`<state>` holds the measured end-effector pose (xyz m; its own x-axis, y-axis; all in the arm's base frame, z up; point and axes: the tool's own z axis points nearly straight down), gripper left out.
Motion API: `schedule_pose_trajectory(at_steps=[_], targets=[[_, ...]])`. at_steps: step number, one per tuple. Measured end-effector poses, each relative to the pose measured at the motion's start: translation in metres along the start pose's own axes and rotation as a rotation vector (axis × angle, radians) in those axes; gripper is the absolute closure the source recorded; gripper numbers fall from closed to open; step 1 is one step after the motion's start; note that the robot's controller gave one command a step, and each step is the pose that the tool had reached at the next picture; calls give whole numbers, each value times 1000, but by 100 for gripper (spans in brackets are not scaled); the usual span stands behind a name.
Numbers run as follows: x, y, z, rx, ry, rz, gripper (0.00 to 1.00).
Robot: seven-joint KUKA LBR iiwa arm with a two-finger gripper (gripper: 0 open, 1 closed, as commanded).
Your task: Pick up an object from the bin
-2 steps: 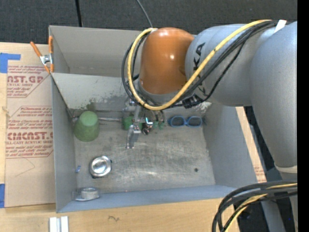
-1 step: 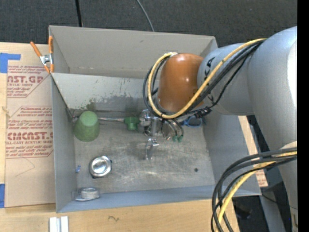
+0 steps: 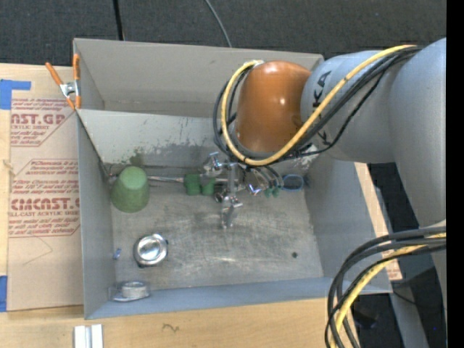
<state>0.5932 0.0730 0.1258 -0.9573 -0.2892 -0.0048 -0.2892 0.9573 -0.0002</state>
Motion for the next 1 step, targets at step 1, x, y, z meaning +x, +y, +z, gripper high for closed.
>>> schedule_pose_trajectory(at_steps=[1], targets=[[7, -28, 0, 0, 3, 156, 0]])
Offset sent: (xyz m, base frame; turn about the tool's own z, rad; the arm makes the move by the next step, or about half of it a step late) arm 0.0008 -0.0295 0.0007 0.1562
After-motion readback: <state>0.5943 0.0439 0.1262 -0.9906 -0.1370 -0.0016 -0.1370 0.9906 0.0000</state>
